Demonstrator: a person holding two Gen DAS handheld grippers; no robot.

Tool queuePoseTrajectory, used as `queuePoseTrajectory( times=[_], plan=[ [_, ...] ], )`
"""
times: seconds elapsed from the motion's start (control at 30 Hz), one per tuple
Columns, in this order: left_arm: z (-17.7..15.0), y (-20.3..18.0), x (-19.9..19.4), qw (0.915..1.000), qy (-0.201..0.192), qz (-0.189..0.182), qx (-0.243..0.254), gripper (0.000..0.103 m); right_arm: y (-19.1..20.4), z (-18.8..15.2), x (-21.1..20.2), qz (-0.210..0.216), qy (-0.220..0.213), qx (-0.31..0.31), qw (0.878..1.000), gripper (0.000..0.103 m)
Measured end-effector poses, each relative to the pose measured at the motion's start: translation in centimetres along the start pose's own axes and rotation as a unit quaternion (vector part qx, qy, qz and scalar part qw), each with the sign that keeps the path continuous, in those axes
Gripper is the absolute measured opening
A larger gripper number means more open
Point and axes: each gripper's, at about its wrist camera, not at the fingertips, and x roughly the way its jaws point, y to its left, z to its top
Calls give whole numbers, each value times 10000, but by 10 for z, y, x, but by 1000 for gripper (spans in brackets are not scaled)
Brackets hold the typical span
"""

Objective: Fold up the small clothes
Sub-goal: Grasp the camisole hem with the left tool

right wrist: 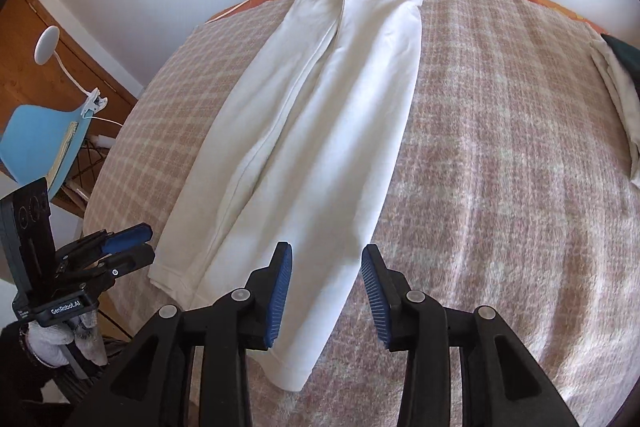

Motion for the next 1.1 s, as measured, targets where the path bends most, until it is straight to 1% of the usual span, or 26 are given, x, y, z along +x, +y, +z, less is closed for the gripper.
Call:
queuePoseTrajectory(
  times=[0.03, 0.07, 0.13, 0.17, 0.2, 0.27, 0.3, 0.33, 0.4, 0.43, 0.5, 0.57, 0.6, 0.63, 0.67, 0.7, 0.73, 0.77, 0.8, 0.93, 0.97, 1.07, 1.1],
  plan=[
    [0, -1, 2, 10000, 22, 1, 11, 43, -5, -8, 1, 109, 52, 114, 9999, 39],
    [-1, -2, 3, 10000, 43, -19, 21, 40, -8, -14, 2, 240, 100, 208, 9994, 39],
    [-1, -2, 7, 9999, 82, -49, 40, 38, -10, -23, 3, 484, 181, 310, 9982, 39],
    [-2, -3, 9, 9999, 100, -79, 47, 31, -10, -26, 3, 542, 185, 296, 9979, 39],
    [-1, -4, 11, 9998, 129, -96, 68, 19, -8, -29, 2, 565, 186, 242, 9979, 37],
    [-1, -7, 15, 9997, 134, -55, 183, 7, -6, -33, 3, 602, 198, 133, 9979, 29],
    [-1, -8, 15, 9997, 101, -29, 242, 5, -5, -34, 4, 630, 212, 93, 9977, 20],
    [-1, -9, 15, 9996, 81, -13, 271, 4, -5, -35, 6, 623, 224, 63, 9978, 9],
    [-1, -7, 10, 9997, -5, 16, 259, 3, -7, -37, 7, 570, 182, 60, 9982, 1],
    [-1, -7, 6, 9996, -82, 68, 273, 3, -9, -38, 5, 595, 163, 112, 9980, 0],
    [-2, -6, -2, 9989, -246, 162, 375, 2, -13, -41, -2, 588, 44, 117, 9982, 0],
    [-3, -7, -1, 9990, -191, 64, 410, 2, -14, -43, -4, 567, 8, 40, 9984, 0],
    [-4, -7, 0, 9991, -150, 68, 385, 2, -14, -44, -3, 628, 33, 11, 9980, 1],
    [-6, -6, 1, 9993, -150, 102, 332, 2, -15, -45, -1, 717, 71, 22, 9974, 6],
    [-7, -4, 1, 9995, -115, 107, 256, 4, -16, -46, 0, 734, 98, 86, 9972, 9],
    [-8, -2, 3, 9998, -36, 80, 164, 12, -19, -49, 0, 739, 124, 127, 9971, 19],
    [-8, 0, 4, 10000, 49, 52, 63, 18, -20, -51, 0, 792, 101, 154, 9967, 36],
    [-8, 2, 4, 10000, 97, 5, -16, 28, -23, -53, -3, 885, 23, 190, 9959, 39],
    [-10, 3, 4, 9999, 98, -84, -64, 28, -25, -54, -5, 923, -1, 209, 9955, 40],
    [-11, 3, 6, 9994, 157, -276, -116, 28, -42, -63, -6, 1240, 21, 322, 9918, 40],
    [-12, 3, 6, 9993, 149, -315, -145, 28, -44, -64, -6, 1290, -30, 351, 9910, 40],
    [-12, 2, 8, 9987, 168, -439, -190, 25, -54, -65, -7, 1435, -25, 423, 9887, 35],
    [-12, 1, 9, 9986, 179, -459, -182, 15, -59, -66, -8, 1518, -6, 429, 9875, 33]
  ],
)
